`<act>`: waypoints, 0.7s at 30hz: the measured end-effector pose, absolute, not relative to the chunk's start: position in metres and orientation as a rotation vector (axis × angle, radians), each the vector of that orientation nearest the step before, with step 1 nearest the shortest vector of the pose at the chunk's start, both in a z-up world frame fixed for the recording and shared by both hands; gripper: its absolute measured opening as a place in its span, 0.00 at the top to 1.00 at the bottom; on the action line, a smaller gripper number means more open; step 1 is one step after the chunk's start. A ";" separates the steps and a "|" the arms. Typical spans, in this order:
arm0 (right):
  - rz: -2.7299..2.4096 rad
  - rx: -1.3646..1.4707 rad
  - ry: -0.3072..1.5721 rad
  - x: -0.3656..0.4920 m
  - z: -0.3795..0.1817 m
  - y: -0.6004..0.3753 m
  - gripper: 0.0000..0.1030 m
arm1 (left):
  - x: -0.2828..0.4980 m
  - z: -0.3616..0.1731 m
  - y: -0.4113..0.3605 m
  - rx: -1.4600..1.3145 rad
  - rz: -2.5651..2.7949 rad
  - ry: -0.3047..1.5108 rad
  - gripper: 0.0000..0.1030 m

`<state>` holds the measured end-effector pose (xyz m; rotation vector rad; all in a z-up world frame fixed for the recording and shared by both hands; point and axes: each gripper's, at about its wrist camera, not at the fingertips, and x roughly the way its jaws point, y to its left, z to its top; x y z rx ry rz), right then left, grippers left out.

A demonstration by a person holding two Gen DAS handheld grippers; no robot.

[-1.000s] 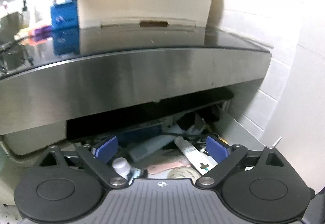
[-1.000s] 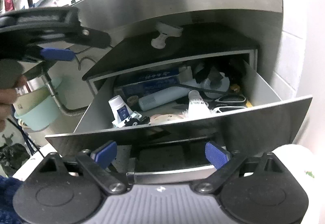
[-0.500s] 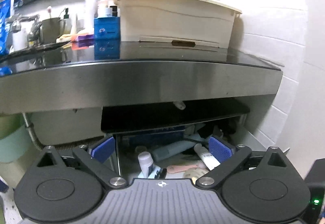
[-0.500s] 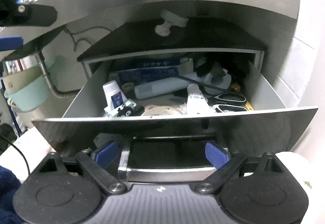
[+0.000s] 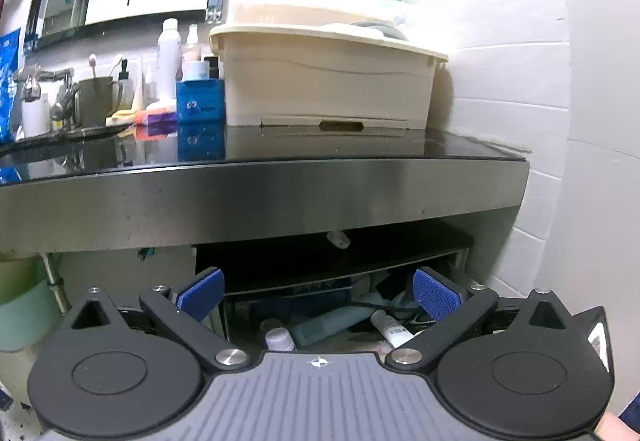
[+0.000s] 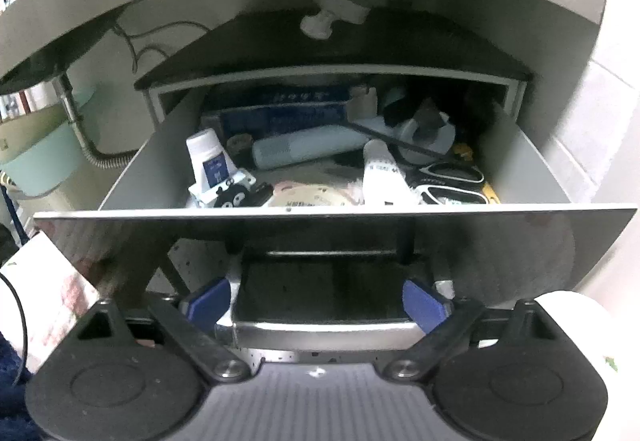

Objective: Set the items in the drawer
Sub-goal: 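Withdraw the left tool up out of the drawer, then push the drawer front inward with the right tool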

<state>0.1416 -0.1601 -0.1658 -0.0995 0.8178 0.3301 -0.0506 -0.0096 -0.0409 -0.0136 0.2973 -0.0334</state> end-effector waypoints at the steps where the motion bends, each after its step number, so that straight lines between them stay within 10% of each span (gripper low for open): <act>1: 0.328 -0.106 0.822 0.143 -0.167 -0.159 0.11 | -0.052 -0.040 -0.010 -0.011 -0.036 0.289 0.01; 21: 0.282 -0.144 0.880 0.161 -0.179 -0.150 0.08 | -0.059 -0.041 -0.016 0.006 -0.070 0.270 0.01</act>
